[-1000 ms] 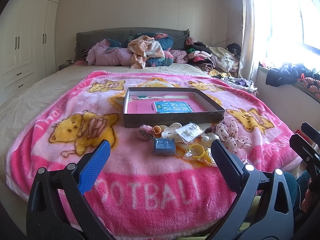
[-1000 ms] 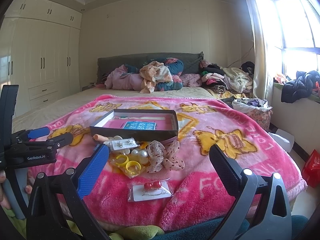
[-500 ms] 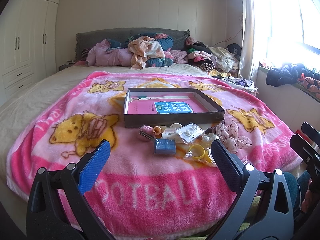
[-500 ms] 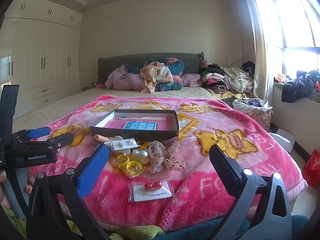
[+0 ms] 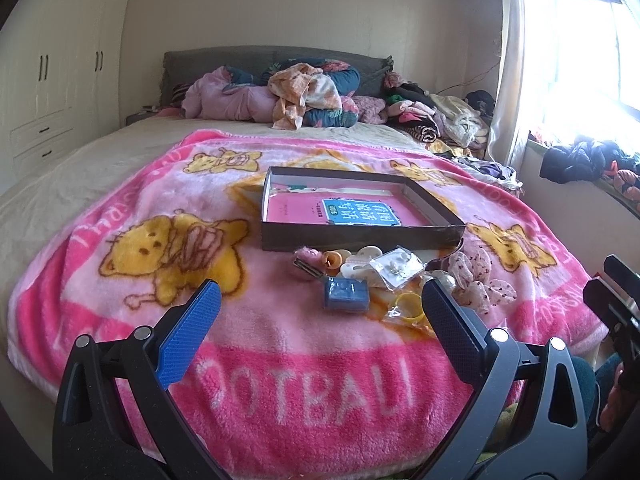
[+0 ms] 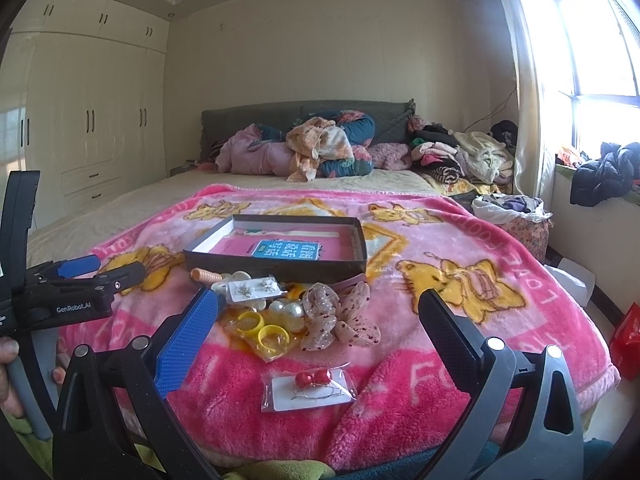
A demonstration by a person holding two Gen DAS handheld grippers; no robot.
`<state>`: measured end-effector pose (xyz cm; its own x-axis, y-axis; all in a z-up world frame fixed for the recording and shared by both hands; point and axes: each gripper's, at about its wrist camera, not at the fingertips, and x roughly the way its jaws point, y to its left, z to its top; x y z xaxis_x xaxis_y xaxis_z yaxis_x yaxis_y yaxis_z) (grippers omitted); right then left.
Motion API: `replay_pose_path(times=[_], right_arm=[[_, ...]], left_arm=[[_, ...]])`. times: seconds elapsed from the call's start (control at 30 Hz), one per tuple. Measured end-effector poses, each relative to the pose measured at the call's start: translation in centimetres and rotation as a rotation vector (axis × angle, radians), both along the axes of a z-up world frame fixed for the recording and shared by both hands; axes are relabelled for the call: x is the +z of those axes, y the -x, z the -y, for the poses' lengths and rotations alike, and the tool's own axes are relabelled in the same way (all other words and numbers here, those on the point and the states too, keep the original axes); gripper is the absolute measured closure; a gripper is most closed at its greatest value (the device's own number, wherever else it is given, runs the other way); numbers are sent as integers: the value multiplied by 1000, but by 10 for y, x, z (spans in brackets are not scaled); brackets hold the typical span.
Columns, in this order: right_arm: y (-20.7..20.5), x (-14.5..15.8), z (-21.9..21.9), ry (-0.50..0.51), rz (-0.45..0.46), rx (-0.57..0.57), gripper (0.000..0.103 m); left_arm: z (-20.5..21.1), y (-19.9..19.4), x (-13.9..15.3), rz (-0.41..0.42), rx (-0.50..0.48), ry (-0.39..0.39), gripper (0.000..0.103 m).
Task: Organize jewelry
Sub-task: 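Grasp the blue square box with the left tool while the right tool grasps the bow clip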
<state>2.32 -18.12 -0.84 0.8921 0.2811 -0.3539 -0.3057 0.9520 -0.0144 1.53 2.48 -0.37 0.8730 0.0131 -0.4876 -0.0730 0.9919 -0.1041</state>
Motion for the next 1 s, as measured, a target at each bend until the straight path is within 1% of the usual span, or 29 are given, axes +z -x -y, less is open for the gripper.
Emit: replay_pose_path(times=[0.2, 0.37, 0.57, 0.73, 0.83, 1.0], right_arm=[[-9, -12, -9, 33, -58, 34, 5], [-11, -22, -17, 65, -97, 61, 5], [-22, -32, -19, 77, -141, 70, 5], [-44, -33, -13, 100, -153, 44, 5], [-60, -34, -7, 107, -163, 23, 5], [-85, -39, 3, 106, -214, 5, 5]], left_arm=[[-7, -11, -7, -29, 2, 19, 11], [-9, -22, -14, -56, -16, 29, 11], [1, -41, -27, -108, -57, 5, 11], [8, -59, -37, -133, -85, -17, 11], [8, -70, -43, -146, -101, -10, 11], [9, -86, -51, -177, -121, -6, 11]])
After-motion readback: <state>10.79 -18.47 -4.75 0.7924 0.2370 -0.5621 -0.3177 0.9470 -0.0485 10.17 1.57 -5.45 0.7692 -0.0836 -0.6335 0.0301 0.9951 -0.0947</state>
